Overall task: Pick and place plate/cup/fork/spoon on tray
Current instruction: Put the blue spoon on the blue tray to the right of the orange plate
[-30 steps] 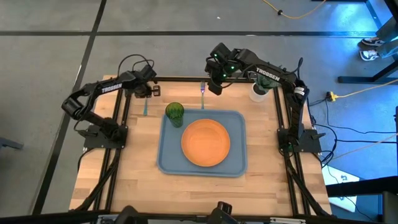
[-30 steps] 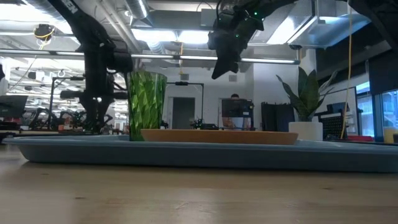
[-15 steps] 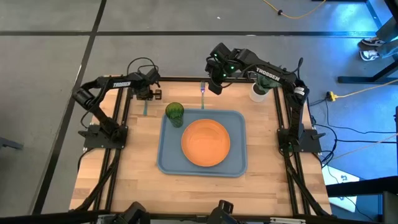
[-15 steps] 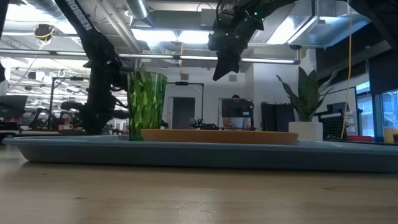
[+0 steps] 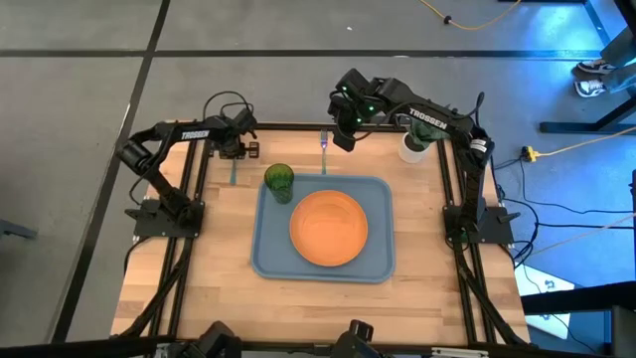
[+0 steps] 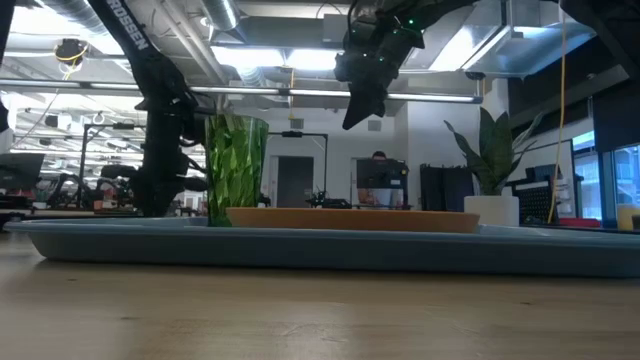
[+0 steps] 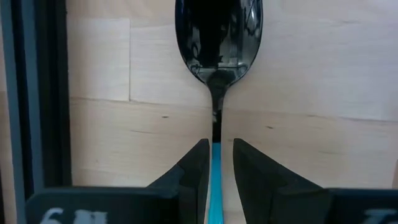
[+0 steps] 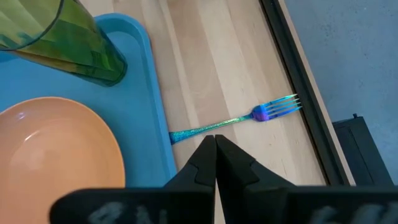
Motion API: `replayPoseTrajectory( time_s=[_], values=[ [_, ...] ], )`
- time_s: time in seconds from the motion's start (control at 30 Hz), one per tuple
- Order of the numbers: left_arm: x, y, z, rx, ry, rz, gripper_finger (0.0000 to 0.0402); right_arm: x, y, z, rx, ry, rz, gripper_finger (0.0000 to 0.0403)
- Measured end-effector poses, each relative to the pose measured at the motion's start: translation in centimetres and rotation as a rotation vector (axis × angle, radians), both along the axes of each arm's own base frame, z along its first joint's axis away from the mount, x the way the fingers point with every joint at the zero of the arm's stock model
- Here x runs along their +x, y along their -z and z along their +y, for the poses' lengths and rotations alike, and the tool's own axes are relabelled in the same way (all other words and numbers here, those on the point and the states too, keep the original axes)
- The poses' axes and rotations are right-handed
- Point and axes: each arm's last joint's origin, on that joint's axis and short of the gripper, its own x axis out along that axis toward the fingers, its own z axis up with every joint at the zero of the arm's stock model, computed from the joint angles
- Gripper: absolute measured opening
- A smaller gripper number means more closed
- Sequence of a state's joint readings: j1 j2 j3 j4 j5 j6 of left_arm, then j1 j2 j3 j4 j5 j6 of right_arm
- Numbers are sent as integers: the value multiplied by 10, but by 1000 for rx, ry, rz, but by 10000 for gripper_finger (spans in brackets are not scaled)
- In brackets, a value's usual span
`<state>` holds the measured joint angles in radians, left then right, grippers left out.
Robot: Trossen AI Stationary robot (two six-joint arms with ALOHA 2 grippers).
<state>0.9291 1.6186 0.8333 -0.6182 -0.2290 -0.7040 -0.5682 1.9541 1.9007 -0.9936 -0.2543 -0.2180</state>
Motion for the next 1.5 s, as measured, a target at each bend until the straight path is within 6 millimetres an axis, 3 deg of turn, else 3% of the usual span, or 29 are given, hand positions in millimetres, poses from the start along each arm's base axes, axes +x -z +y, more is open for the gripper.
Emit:
replayPoseTrajectory(
  time_s=[0.5,1.0,1.5],
  values=[
    [0,0,1,13,-22,-9,64,0,0,0,0,-1,2,6],
    [8,7,-4,2,10,45,8,0,0,0,-3,-8,4,4],
    [7,5,-7,-48,17,11,2,-3,0,2,-4,-21,26,3]
  ],
)
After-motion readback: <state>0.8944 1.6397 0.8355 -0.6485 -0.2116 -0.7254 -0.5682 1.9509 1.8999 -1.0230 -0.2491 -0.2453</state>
